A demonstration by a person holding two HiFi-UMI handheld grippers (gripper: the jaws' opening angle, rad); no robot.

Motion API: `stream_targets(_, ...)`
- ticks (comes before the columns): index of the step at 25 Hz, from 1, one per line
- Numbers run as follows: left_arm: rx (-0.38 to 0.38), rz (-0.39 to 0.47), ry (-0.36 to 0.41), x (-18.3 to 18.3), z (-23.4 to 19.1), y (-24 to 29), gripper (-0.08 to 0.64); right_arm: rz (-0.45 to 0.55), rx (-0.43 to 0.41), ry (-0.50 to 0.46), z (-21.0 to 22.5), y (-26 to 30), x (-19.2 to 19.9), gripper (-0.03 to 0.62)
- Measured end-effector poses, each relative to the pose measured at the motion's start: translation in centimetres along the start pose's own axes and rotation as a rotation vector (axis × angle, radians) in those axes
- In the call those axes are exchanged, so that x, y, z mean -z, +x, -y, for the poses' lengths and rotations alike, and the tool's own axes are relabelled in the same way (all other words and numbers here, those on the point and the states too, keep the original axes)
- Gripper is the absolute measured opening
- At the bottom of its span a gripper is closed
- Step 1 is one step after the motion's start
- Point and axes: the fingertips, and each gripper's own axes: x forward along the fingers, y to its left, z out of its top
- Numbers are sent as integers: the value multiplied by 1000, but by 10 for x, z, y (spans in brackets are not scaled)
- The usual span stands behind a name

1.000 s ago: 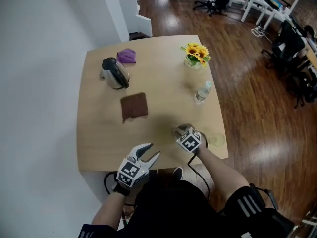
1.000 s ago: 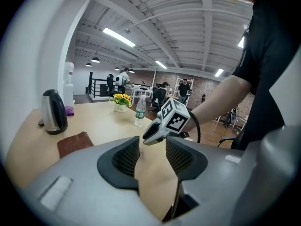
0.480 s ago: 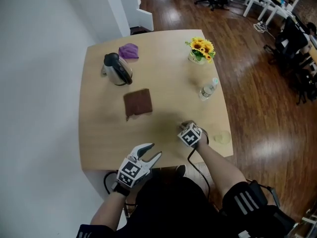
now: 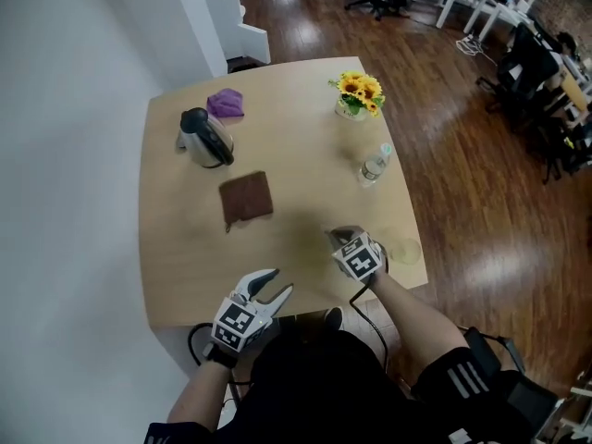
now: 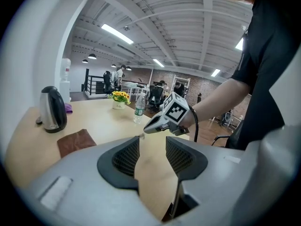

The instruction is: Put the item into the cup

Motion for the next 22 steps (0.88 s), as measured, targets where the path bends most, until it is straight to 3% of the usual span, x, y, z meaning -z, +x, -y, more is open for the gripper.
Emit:
stream_targets(5,51,-2,26,-8,12,17,170,108,73,110,34,-80,11,9)
stream_targets(12,144,-4,88,-25,37,49,170,41,248,222,102,-155,99,9)
stream_targets(18,182,-16,106,-28,51,67,170,35,240,423,126,-161,156,9)
stream_targets(22,187,-30,104,-23,56,73,170,-7,231,421,124,-150,171,9)
